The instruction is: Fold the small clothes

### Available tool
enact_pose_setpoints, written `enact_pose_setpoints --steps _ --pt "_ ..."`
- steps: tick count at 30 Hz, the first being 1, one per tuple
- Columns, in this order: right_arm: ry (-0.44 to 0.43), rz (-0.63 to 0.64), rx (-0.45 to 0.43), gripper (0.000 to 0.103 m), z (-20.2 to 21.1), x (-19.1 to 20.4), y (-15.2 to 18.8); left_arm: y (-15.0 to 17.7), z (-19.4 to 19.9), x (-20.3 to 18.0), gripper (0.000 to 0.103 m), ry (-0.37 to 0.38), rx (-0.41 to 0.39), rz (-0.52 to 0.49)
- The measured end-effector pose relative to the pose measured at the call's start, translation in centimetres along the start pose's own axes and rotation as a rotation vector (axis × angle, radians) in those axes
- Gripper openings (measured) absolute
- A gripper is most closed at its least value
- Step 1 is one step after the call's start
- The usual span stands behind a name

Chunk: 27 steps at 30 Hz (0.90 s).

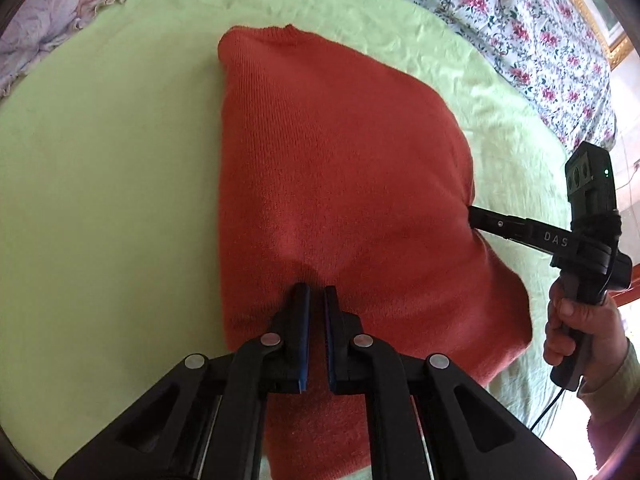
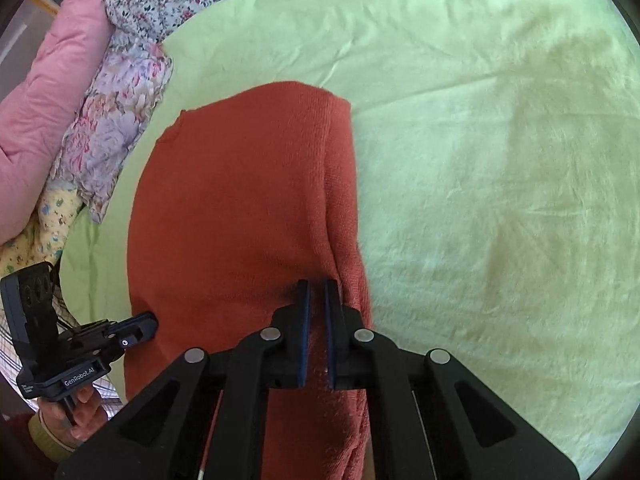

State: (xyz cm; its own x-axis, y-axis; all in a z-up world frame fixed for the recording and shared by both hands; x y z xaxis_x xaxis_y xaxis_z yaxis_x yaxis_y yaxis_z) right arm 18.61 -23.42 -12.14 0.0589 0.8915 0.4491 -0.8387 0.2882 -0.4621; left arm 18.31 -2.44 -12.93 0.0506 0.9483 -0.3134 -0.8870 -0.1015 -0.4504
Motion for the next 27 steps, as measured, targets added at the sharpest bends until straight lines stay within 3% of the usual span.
enact_pose_setpoints --steps 8,16,21,27 --pt "-0.034 0.02 -0.071 0.01 5.0 1.9 1.1 2.2 4.9 -0.2 0.009 0.036 -0.02 -0.006" --pt "-0.038 0.032 -0.047 0.01 8.1 3.2 7.1 6.2 8.0 -1.2 0.011 0.105 0.013 -0.031" --pt "-0.028 0.003 -0.035 0.01 8.6 3.0 9.1 7.8 8.0 -1.4 0.011 0.063 0.033 -0.08" --pt "-0.024 0.028 -0.066 0.013 9.2 3.8 9.2 9.0 7.5 -1.3 0.014 0.018 0.039 -0.124"
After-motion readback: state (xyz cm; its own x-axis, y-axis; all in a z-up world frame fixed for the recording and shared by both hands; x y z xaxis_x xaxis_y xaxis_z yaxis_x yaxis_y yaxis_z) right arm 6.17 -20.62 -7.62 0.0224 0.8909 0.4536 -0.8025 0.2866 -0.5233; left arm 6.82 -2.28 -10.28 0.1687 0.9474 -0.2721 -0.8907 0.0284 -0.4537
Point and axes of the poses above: each gripper's, at about its wrist camera, not at the fingertips, and z roughly against the way its jaws point, x to its left, y to its underside, the point moved 7 cm from there along -z, roughly the way its jaws point, and after that the axes turned 7 degrees about -x, right-handed, at the moved point
